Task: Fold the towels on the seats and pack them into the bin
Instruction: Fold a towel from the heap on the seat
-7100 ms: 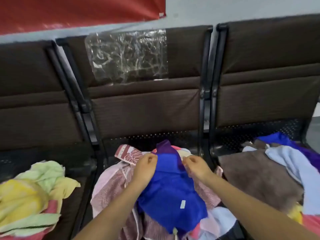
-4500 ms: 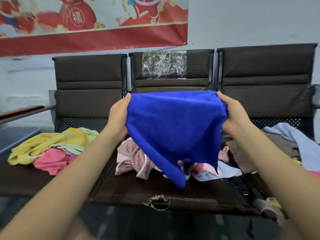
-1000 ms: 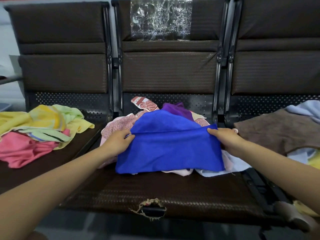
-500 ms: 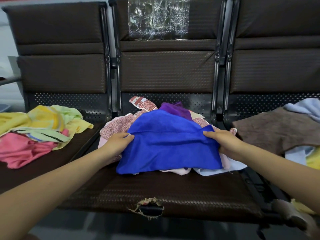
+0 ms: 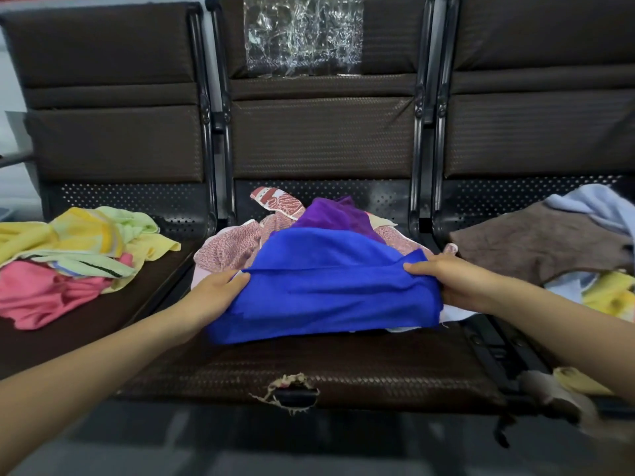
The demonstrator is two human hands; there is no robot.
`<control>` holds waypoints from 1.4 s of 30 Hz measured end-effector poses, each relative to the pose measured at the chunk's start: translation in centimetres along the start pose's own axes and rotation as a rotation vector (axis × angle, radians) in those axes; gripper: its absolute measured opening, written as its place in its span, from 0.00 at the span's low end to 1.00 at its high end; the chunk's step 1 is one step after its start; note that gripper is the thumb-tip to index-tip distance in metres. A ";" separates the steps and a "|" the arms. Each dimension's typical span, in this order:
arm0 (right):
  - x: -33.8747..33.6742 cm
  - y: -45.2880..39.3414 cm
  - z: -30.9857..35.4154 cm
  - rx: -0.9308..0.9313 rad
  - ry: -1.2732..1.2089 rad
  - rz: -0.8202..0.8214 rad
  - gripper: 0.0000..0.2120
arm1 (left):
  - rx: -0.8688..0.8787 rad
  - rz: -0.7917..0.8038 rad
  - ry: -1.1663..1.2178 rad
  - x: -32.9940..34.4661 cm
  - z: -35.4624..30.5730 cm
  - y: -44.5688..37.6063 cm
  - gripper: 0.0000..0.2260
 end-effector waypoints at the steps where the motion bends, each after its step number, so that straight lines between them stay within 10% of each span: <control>1: -0.2 0.6 -0.6 0.025 0.029 0.027 0.09 | 0.012 0.033 -0.011 -0.2 0.5 0.8 0.14; 7: 0.1 2.7 -4.6 0.208 0.399 0.214 0.07 | 0.008 0.265 -0.154 0.7 3.0 5.7 0.15; 12: -0.4 3.1 -1.3 -0.081 0.713 -0.038 0.07 | 0.335 0.147 -0.347 -1.1 0.5 4.5 0.20; 22: 0.2 -1.6 0.2 -0.283 1.160 -0.275 0.09 | 0.228 0.237 -0.370 0.4 1.5 -2.3 0.15; 30: -0.3 -2.4 1.3 -0.419 0.973 -0.397 0.07 | 0.025 0.311 0.117 0.9 1.9 -2.6 0.13; 42: -0.2 -2.8 -0.7 -0.524 0.841 -0.178 0.13 | 0.112 0.487 0.000 0.7 2.2 -1.4 0.24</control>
Point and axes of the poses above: each hand's wrist, its own y-axis away from the middle knuckle, its own x-axis out of the palm, z = x × y, the point moved 3 cm from there along -y, towards the middle knuckle, and after that the axes turned 12 degrees about x, right-handed, at the moved point
